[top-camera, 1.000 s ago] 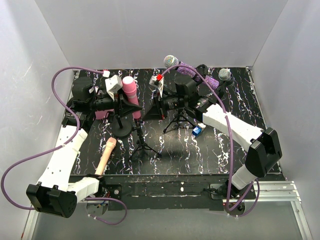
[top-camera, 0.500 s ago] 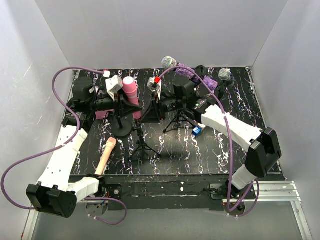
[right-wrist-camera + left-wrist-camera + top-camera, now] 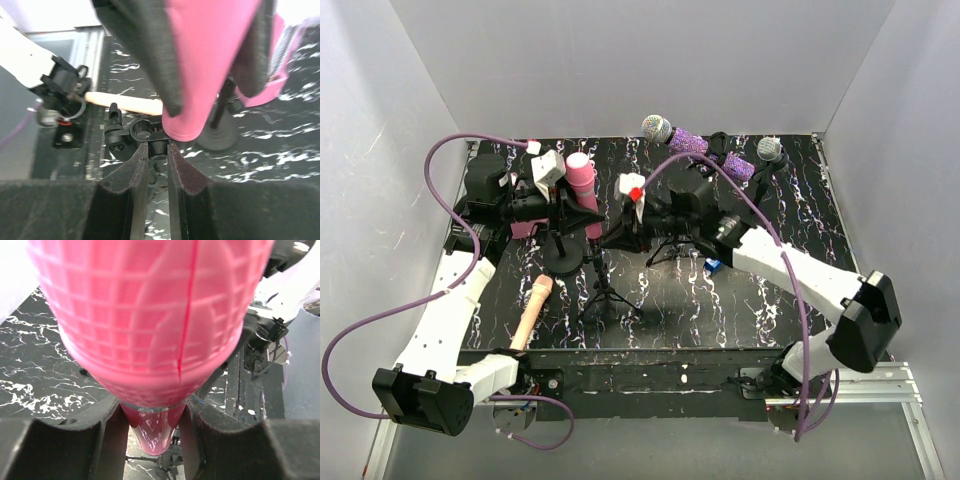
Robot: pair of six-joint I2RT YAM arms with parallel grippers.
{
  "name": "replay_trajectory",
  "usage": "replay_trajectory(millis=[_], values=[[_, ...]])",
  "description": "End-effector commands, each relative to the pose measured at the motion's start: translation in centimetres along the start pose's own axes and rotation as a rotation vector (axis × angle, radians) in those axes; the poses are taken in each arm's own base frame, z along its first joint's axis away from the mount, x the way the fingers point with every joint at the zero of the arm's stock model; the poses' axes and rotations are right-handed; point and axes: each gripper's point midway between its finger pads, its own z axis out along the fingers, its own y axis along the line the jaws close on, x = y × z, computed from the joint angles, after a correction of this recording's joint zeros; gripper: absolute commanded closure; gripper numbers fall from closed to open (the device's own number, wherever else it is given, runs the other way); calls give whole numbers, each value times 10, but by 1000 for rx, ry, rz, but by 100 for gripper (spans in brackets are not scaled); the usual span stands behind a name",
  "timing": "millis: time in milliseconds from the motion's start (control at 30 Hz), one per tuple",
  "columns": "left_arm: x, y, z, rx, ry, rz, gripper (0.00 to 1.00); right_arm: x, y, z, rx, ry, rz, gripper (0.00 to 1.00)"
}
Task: Remove the microphone from the stand
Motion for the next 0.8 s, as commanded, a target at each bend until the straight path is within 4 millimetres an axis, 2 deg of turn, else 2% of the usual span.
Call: replay_trajectory(millis=[0, 100, 200, 300, 533, 733, 767], values=[[7, 2, -1, -30, 16, -47, 100, 3, 3, 3, 112, -23, -345, 93], [11, 4, 0, -37, 20, -75, 100, 0, 9, 2, 158, -51, -629, 99], [16, 5, 0, -45, 22, -93, 100, 0, 21, 1, 173, -109, -934, 99], [17, 7, 1, -53, 20, -105, 100, -1, 27, 1, 185, -156, -1136, 99], [15, 12, 3, -68, 11, -133, 100, -10, 28, -5, 232, -196, -1329, 99], [1, 16, 4, -68, -4, -134, 100, -16, 33, -16, 252, -220, -1333, 99], [0, 15, 5, -61, -4, -133, 100, -17, 35, -18, 247, -219, -1318, 95]])
